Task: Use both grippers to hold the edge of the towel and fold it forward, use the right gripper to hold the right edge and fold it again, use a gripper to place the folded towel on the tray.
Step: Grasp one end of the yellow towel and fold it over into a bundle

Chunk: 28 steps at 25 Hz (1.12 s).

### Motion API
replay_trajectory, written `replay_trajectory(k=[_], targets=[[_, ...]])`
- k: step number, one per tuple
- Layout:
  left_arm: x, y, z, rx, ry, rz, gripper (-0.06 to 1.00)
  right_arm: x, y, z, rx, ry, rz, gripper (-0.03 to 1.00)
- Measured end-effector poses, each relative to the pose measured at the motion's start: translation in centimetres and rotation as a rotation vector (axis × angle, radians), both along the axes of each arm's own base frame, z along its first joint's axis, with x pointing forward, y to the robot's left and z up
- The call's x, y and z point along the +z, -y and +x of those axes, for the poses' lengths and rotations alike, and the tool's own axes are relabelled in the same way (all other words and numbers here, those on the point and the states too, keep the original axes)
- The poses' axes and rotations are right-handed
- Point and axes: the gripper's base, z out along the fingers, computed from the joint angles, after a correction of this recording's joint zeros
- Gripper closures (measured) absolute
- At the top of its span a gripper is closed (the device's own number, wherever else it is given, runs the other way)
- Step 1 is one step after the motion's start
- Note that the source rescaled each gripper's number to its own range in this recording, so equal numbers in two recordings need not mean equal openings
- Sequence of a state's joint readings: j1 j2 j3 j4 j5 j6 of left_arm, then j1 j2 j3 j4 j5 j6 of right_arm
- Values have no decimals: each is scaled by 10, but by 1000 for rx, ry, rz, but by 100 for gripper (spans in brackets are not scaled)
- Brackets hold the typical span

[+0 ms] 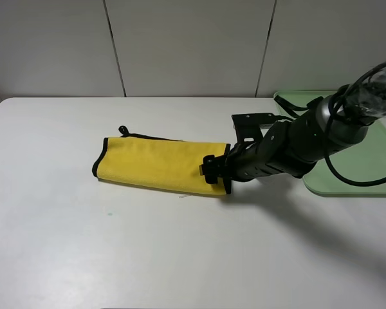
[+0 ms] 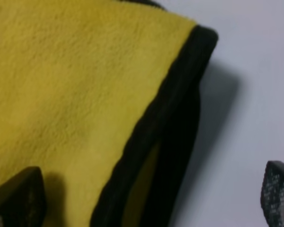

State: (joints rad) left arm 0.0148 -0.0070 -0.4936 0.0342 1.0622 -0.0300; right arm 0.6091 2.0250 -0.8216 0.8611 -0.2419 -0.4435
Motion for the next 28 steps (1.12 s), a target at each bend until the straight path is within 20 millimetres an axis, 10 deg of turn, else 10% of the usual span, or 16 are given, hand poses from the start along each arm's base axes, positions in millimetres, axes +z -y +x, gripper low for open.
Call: replay_trajectory(k=[5, 16, 28], targets=[[0, 0, 0, 0, 0, 0, -2, -1, 0, 1, 6, 4, -6, 4], [0, 0, 0, 0, 0, 0, -2, -3, -3, -3, 6, -63, 22, 93], [0, 0, 0, 0, 0, 0, -2, 10, 2, -6, 91, -112, 28, 94]])
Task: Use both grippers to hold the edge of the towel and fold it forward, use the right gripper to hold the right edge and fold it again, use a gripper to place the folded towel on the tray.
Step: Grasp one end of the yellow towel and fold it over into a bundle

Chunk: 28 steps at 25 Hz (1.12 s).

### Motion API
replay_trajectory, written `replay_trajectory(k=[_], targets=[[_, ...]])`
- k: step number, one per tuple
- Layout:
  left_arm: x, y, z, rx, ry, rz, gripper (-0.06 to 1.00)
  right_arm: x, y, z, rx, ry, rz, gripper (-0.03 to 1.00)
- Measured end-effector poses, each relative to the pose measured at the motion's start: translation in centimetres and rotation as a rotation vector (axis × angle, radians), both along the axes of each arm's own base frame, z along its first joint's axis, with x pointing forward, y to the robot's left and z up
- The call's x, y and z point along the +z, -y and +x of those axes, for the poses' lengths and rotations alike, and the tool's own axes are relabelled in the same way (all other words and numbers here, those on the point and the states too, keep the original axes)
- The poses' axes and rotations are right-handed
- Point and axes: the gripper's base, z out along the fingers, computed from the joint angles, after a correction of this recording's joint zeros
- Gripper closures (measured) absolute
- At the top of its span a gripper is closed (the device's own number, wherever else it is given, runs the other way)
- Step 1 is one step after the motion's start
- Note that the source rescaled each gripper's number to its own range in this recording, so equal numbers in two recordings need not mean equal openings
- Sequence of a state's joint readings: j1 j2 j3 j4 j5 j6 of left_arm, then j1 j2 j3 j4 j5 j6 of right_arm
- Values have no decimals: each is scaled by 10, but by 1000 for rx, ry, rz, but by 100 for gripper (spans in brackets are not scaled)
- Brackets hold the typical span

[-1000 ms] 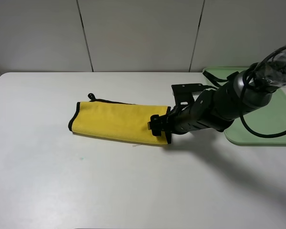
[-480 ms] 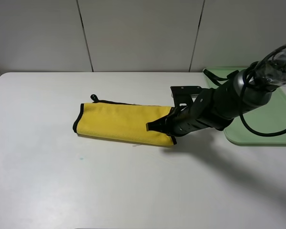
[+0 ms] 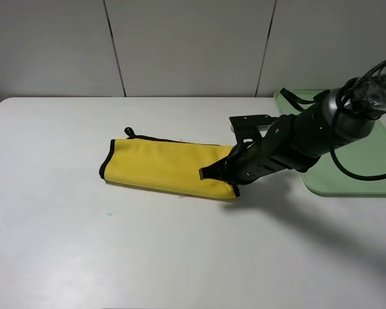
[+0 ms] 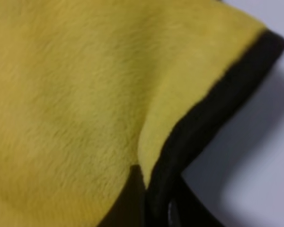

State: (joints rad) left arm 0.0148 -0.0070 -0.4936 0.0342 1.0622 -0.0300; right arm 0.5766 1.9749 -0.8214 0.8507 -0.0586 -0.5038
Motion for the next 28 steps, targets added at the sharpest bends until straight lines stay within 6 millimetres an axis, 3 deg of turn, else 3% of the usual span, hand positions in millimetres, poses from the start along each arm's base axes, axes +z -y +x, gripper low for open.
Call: replay_trajectory(k=[7, 22, 28], targets=[[0, 0, 0, 0, 0, 0, -2, 28, 25, 7, 55, -14, 15, 94], [0, 0, 0, 0, 0, 0, -2, 73, 120, 24, 54, -2, -86, 94], [0, 0, 0, 0, 0, 0, -2, 92, 139, 36, 37, 10, -115, 94]])
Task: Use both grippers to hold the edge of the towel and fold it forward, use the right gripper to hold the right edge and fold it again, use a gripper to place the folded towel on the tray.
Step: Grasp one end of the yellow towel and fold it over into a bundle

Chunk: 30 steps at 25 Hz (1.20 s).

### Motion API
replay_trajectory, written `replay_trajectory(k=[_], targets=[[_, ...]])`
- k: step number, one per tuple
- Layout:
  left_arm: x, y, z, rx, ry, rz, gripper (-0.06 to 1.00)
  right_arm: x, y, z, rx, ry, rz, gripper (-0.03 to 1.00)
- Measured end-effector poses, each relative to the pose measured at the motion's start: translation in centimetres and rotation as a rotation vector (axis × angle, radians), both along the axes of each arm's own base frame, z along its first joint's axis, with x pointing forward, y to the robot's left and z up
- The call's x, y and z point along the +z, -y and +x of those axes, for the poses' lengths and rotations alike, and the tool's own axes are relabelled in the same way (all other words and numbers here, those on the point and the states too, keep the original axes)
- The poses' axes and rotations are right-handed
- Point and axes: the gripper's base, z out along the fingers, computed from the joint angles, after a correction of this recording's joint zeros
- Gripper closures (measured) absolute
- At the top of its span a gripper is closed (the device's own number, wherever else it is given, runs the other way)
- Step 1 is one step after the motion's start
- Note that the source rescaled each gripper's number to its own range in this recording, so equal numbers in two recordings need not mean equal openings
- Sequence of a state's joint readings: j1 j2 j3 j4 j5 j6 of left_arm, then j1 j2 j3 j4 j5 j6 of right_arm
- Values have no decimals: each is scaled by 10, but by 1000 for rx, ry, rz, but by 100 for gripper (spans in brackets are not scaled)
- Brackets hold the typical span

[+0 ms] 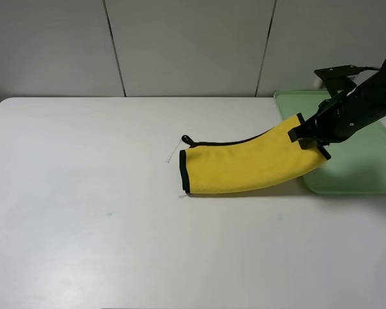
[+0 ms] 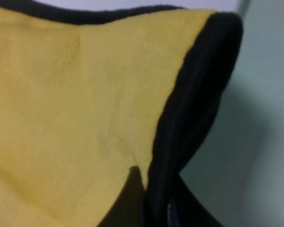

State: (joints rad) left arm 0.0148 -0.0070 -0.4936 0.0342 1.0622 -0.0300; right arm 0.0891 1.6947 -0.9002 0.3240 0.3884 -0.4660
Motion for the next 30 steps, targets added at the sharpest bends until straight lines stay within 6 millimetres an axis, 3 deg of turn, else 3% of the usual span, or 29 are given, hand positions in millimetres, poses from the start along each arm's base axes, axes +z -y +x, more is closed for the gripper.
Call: replay_trajectory(k=[7, 22, 30], targets=[[0, 0, 0, 0, 0, 0, -2, 18, -6, 8, 4, -29, 18, 94], [0, 0, 0, 0, 0, 0, -2, 38, -102, -6, 133, -37, 111, 94], [0, 0, 0, 0, 0, 0, -2, 34, -136, -13, 155, 8, 154, 94]])
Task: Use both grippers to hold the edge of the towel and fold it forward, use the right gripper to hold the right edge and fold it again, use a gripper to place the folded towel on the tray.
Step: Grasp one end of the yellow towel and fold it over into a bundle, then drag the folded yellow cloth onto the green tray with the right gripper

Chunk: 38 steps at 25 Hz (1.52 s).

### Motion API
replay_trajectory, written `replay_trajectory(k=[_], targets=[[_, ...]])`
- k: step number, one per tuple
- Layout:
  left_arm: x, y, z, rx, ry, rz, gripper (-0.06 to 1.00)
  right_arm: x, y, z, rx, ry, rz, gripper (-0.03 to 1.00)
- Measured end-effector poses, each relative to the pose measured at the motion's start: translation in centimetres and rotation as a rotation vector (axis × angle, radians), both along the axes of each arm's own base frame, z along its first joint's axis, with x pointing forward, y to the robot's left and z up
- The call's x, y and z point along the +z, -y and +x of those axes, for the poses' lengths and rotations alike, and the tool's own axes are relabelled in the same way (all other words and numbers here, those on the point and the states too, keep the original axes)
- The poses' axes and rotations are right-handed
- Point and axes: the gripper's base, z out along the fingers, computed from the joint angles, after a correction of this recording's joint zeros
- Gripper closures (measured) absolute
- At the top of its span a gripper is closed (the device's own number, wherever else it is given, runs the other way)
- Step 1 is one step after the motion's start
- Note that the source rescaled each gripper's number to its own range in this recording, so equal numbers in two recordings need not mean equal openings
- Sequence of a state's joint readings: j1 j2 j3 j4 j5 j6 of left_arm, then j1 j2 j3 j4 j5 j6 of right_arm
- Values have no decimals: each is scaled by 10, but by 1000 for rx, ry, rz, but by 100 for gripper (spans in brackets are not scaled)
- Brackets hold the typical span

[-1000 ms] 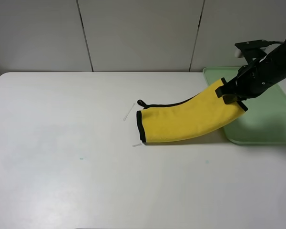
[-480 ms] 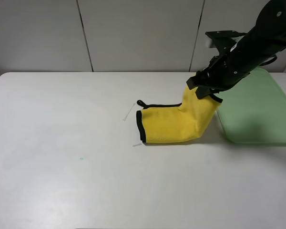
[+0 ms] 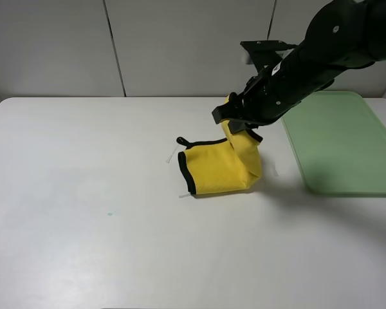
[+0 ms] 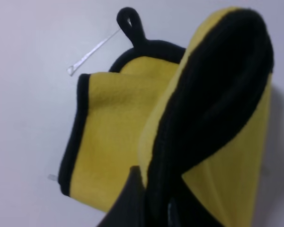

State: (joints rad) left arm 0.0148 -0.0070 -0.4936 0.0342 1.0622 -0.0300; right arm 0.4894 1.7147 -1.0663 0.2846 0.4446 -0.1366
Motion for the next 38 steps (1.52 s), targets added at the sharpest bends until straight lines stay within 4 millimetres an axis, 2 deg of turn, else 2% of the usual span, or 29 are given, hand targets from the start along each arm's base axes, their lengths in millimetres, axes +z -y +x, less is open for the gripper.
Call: replay_trajectory(k=[6, 12, 18, 19, 20, 21, 23, 25, 28, 33, 36, 38], targets=[[0, 0, 0, 0, 0, 0, -2, -26, -17, 2, 11, -26, -7, 94], [0, 0, 0, 0, 0, 0, -2, -51, -24, 5, -1, -55, -16, 94], [0, 0, 0, 0, 1, 0, -2, -54, -29, 7, -1, -19, -5, 93], [0, 0, 0, 0, 1, 0, -2, -53, -30, 7, 0, -12, -2, 88], [0, 0, 0, 0, 1, 0, -2, -53, -31, 7, 2, -6, 0, 79], [0, 0, 0, 0, 1, 0, -2, -53, -32, 7, 2, 1, 4, 66], [0, 0, 0, 0, 1, 0, -2, -52, -33, 8, -7, 7, 14, 26], [0, 0, 0, 0, 1, 0, -2, -52, -35, 7, -19, 6, 27, 7], [0, 0, 0, 0, 1, 0, -2, -52, -35, 7, -26, 4, 34, -1], [0, 0, 0, 0, 1, 0, -2, -49, -35, 7, -28, 7, 39, -3], [0, 0, 0, 0, 1, 0, -2, -34, -34, 5, -14, 43, 49, -3], [0, 0, 0, 0, 1, 0, -2, -17, -31, 4, 5, 96, 53, -3]])
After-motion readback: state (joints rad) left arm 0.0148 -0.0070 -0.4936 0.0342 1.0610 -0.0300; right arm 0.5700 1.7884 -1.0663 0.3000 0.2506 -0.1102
